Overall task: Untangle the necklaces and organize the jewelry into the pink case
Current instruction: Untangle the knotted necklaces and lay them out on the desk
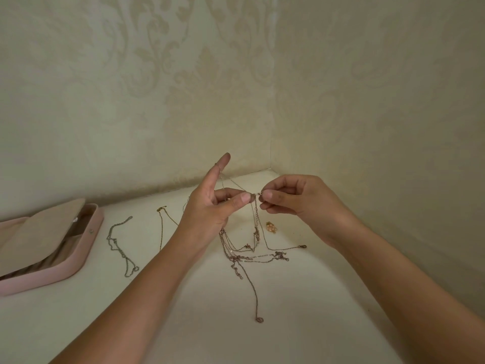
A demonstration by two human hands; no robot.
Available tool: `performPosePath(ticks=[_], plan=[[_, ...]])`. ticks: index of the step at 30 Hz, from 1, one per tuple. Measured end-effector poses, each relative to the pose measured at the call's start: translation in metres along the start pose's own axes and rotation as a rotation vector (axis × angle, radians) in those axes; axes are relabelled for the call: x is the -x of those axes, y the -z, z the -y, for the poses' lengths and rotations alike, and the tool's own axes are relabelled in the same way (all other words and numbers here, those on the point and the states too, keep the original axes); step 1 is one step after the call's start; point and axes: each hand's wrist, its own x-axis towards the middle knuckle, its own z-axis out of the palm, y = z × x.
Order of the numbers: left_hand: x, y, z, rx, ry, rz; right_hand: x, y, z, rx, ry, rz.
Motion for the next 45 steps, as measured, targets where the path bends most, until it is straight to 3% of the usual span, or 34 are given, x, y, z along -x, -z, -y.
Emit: performPosePath(ticks=[10,18,45], plan=[[-0.0029,0.0022,0.0062,-0.029,0.008,0.065,0.0014,0.0001,0.0012,-0.123,-0.022,0.063],[-0.0041,0.0030,0.0040,0.033,0.026,0.019,0.0013,0.0026,0.0047,-0.255,-0.018,0.092],[-0.0015,0.0027,0.0045,-0.126,-0.128,-0.031,0.0021,-0.0001,0.0047,-0.315,-0.084,0.155]])
